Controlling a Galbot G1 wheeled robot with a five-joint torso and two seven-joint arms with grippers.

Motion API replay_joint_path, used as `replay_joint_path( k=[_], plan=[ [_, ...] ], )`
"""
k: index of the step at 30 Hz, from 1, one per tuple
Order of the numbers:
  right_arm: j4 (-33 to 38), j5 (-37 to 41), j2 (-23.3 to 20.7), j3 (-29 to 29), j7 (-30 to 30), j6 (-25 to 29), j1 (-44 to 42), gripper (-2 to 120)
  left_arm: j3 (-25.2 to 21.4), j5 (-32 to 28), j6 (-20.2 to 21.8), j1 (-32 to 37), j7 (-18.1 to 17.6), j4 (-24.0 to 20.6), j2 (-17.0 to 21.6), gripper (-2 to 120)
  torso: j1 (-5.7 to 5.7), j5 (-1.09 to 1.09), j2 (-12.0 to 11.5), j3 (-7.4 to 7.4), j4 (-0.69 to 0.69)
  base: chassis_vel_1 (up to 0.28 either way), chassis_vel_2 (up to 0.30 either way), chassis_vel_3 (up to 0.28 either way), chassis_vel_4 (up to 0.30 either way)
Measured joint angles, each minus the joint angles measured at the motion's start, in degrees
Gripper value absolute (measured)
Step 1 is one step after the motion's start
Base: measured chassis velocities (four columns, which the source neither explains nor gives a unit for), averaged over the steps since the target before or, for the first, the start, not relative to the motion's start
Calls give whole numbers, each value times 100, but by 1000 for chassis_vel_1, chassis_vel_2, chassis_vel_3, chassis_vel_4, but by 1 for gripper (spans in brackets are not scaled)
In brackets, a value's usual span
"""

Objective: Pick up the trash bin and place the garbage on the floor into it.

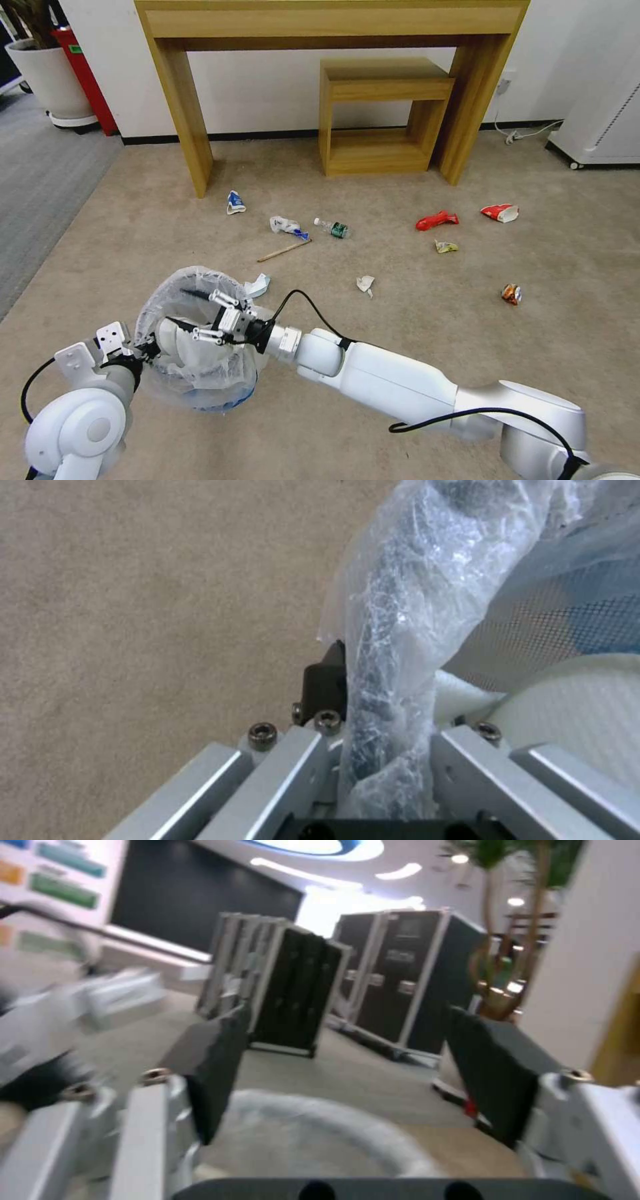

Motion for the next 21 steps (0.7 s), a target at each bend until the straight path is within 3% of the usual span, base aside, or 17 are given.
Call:
replay_joint_path(
  k=[1, 4, 7, 13, 16, 17, 20, 21],
  plan=[
    [0, 0, 0, 0, 0, 0, 0, 72, 0, 0, 0, 0, 0, 0, 0, 1, 0, 0, 0, 0, 0, 0, 0, 0, 0],
    [269, 142, -158, 183, 141, -127, -24, 90, 0, 18, 8, -3, -6, 31, 21, 1, 0, 0, 0, 0, 0, 0, 0, 0, 0],
    [434, 243, -267, 321, 226, -215, -62, 96, 0, 36, 11, -4, -6, 46, 25, 1, 0, 0, 0, 0, 0, 0, 0, 0, 0],
    [923, 603, -566, 711, 516, -570, -180, 100, -6, 103, 21, -6, 46, 100, 44, 1, 0, 1, 0, 0, 0, 0, 0, 0, 0],
    [1819, 1280, -1406, 1728, 1169, -1461, -474, 100, -37, 262, 27, 22, 327, 126, 92, 1, 0, 1, 0, 0, -1, 0, 0, 0, 0],
    [1819, 1280, -1406, 1728, 1169, -1461, -474, 100, -37, 262, 27, 22, 327, 126, 92, 1, 0, 1, 0, 0, -1, 0, 0, 0, 0],
    [2496, 1771, -2124, 3163, 1612, -2202, -1035, 100, -25, 454, 0, 22, 550, 146, 97, 1, 0, 2, 0, 0, 0, 0, 0, 0, 0],
    [2496, 1771, -2124, 3163, 1612, -2202, -1035, 100, -25, 454, 0, 22, 550, 146, 97, 1, 0, 2, 0, 0, 0, 0, 0, 0, 0]
  ],
)
